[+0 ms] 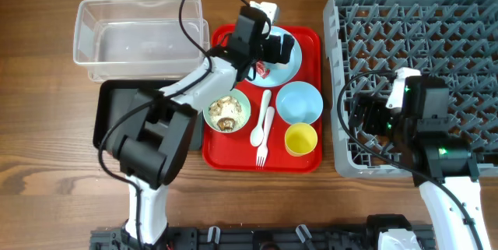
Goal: Sort waste into correct bins and load items into the dishwasher rack
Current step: 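Reach the left gripper to the blue plate and grasp the white tissue, then carry the tissue with the left gripper and drop it in the clear bin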
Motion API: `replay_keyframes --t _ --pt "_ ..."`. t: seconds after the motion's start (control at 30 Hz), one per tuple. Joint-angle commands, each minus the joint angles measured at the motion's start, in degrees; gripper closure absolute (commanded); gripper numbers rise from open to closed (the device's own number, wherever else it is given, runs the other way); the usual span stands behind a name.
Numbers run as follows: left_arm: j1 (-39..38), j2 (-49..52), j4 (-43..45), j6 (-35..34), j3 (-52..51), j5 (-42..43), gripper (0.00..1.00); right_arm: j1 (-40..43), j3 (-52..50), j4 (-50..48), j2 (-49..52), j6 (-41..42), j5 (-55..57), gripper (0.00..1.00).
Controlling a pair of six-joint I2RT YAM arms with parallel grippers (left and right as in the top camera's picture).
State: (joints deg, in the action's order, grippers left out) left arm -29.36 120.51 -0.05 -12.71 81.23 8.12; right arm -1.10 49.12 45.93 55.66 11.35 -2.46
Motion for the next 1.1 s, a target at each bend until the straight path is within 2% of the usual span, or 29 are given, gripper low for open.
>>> replay_keyframes --t 0.0,0.13,0.23,0.33,0.4,0.5,0.7,0.83,1.0,1.07 --pt "0.00 3.23 0.98 0.76 0.52 -3.72 0.03 -0.11 1.33 0.20 0.07 0.79 1.18 0.00" --pt "0.00 5.05 1.95 0.74 0.52 -6.32 0.07 -0.11 1.33 0.39 0.07 0.79 1.18 0.00" --pt "0.00 5.35 2.25 0.74 0.52 -6.32 0.20 -0.11 1.33 0.42 0.07 0.79 1.18 0.00" --pt "0.00 5.35 2.01 0.74 0.52 -6.32 0.49 -0.11 1.33 0.46 0.07 0.76 1.18 0.00" --pt "0.02 5.33 2.25 0.74 0.52 -6.36 0.74 -0.11 1.33 0.44 0.07 0.74 1.18 0.00" --pt "0.02 5.07 2.67 0.74 0.55 -7.76 0.96 -0.11 1.33 0.55 0.07 0.76 1.18 0.00" --pt "0.02 -1.01 -2.05 0.74 0.55 -8.94 0.96 -0.11 1.33 0.68 0.07 0.74 1.18 0.00" --pt "0.63 -10.40 -10.43 0.46 0.55 -14.16 0.96 -0.11 1.33 0.66 0.07 0.76 1.18 0.00" --pt "5.49 -19.43 -20.31 0.17 0.55 -14.67 0.96 -0.11 1.33 0.66 0.07 0.74 1.18 0.01" --pt "9.16 -20.92 -24.48 -2.05 0.55 -14.67 0.96 -0.11 1.33 0.63 0.07 0.72 1.18 0.00"
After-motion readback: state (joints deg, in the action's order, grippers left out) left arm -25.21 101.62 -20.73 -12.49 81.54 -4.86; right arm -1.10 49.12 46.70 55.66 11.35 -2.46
